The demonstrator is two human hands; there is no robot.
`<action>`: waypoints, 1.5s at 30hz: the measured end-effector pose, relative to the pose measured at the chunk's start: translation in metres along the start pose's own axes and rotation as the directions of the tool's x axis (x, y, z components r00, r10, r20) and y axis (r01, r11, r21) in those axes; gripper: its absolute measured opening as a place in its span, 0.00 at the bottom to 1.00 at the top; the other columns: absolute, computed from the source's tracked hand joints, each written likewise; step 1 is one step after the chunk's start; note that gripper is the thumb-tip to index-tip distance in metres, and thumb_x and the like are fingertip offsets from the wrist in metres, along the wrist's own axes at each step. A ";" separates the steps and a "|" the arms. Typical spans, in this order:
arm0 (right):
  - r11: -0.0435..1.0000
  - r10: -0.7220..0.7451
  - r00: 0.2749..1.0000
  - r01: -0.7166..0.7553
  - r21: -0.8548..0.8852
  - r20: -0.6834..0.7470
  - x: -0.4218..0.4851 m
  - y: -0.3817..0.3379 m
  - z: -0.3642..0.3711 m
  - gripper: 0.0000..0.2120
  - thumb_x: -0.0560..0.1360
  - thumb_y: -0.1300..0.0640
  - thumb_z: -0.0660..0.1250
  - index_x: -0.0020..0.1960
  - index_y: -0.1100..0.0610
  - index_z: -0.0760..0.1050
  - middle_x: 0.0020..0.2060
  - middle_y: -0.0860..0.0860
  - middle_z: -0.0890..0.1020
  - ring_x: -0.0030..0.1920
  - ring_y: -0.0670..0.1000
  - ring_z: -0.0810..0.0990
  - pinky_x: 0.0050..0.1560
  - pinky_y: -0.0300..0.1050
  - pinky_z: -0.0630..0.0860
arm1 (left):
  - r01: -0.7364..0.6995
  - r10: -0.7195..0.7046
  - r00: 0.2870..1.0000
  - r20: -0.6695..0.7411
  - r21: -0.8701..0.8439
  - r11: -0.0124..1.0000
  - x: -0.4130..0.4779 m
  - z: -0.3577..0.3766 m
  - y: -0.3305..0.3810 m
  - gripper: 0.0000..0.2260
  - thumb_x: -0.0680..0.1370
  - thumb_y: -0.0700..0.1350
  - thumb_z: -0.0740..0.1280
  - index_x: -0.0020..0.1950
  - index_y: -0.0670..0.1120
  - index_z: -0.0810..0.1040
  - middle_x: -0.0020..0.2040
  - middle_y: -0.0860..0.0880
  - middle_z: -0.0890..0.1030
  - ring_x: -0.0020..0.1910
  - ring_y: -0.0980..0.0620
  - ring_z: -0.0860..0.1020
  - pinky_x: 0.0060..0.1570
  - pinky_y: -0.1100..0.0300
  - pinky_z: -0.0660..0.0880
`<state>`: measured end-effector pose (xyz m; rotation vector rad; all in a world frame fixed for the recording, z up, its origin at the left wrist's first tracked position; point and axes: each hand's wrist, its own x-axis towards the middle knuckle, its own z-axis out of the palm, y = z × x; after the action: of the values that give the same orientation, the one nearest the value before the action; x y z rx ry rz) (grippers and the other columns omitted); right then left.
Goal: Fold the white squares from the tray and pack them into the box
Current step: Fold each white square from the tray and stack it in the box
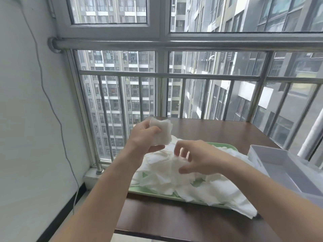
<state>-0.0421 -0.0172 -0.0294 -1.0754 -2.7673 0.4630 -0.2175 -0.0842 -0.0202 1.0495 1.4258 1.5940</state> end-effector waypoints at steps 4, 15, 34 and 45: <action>1.000 -0.025 0.999 0.025 -0.014 -0.037 -0.001 0.001 0.003 0.14 0.70 0.48 0.76 0.53 0.47 0.76 0.51 0.44 0.78 0.49 0.47 0.78 0.47 0.43 0.75 | -0.002 0.002 1.000 -0.001 0.018 1.000 0.000 0.003 -0.003 0.10 0.79 0.35 0.62 0.56 0.43 0.80 0.54 0.43 0.79 0.51 0.45 0.81 0.45 0.49 0.84; 1.000 -0.004 1.000 0.004 -0.027 0.019 -0.004 0.001 0.007 0.19 0.70 0.46 0.76 0.59 0.46 0.76 0.55 0.45 0.77 0.53 0.48 0.76 0.51 0.44 0.74 | -0.014 0.013 1.000 0.024 0.038 0.999 0.002 0.009 -0.006 0.09 0.79 0.36 0.62 0.55 0.45 0.80 0.53 0.44 0.80 0.48 0.47 0.81 0.42 0.52 0.82; 0.998 -0.023 0.991 0.030 0.054 -0.135 -0.021 0.028 -0.046 0.04 0.74 0.47 0.74 0.44 0.44 0.79 0.51 0.45 0.76 0.45 0.41 0.75 0.42 0.34 0.68 | -0.099 0.090 0.991 0.097 0.090 0.991 0.001 0.026 -0.014 0.09 0.79 0.36 0.68 0.54 0.49 0.77 0.49 0.48 0.83 0.50 0.49 0.83 0.49 0.50 0.83; 0.919 -0.042 0.999 0.040 0.393 -0.004 -0.032 0.035 -0.059 0.04 0.76 0.56 0.72 0.47 0.56 0.82 0.38 0.53 0.83 0.35 0.45 0.76 0.37 0.37 0.73 | -0.073 0.050 0.985 0.165 0.137 0.988 -0.001 0.038 -0.025 0.07 0.79 0.37 0.69 0.55 0.46 0.79 0.53 0.41 0.84 0.50 0.47 0.84 0.46 0.50 0.84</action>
<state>0.0171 -0.0007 0.0138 -0.9138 -2.5339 0.9660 -0.1818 -0.0675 -0.0436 1.2868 1.4259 1.4305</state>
